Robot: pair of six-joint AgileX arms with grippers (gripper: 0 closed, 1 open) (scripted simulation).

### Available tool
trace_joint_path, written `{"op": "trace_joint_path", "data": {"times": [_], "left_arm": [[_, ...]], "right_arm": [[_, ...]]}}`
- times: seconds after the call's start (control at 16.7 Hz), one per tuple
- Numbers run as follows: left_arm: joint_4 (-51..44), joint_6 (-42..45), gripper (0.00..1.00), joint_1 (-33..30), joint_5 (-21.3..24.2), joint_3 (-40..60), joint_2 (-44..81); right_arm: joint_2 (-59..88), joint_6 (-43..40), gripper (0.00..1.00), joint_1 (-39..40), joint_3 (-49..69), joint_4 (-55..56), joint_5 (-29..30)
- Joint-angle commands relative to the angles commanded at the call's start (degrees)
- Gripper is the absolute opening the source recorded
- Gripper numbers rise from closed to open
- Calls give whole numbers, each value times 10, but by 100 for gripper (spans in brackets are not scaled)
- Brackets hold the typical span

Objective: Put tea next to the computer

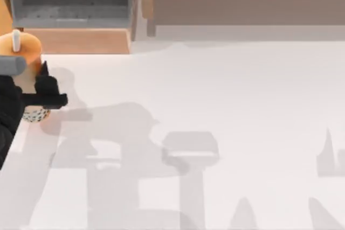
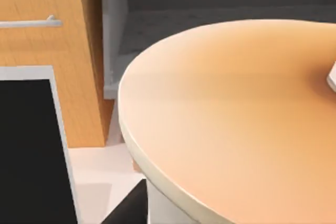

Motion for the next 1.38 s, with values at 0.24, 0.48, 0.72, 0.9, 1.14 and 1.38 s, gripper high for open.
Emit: {"op": "trace_joint_path", "data": {"times": [0.24,0.48,0.72,0.9,1.14,1.38], "left_arm": [[-21,-9,0,22,23,-6,-35],[-24,-15,0,28,30,-6,-48],[-23,-13,0,26,29,-5,-46],[-10,-15,0,19,24,-11,-49],[39,-20,0,2,9,-41,-54],[92,-21,0,-1,6,-52,-30]], "right_arm": [[0,0,100,0,0,0,0],[0,0,100,0,0,0,0],[0,0,100,0,0,0,0],[0,0,100,0,0,0,0],[0,0,100,0,0,0,0],[0,0,100,0,0,0,0]]}}
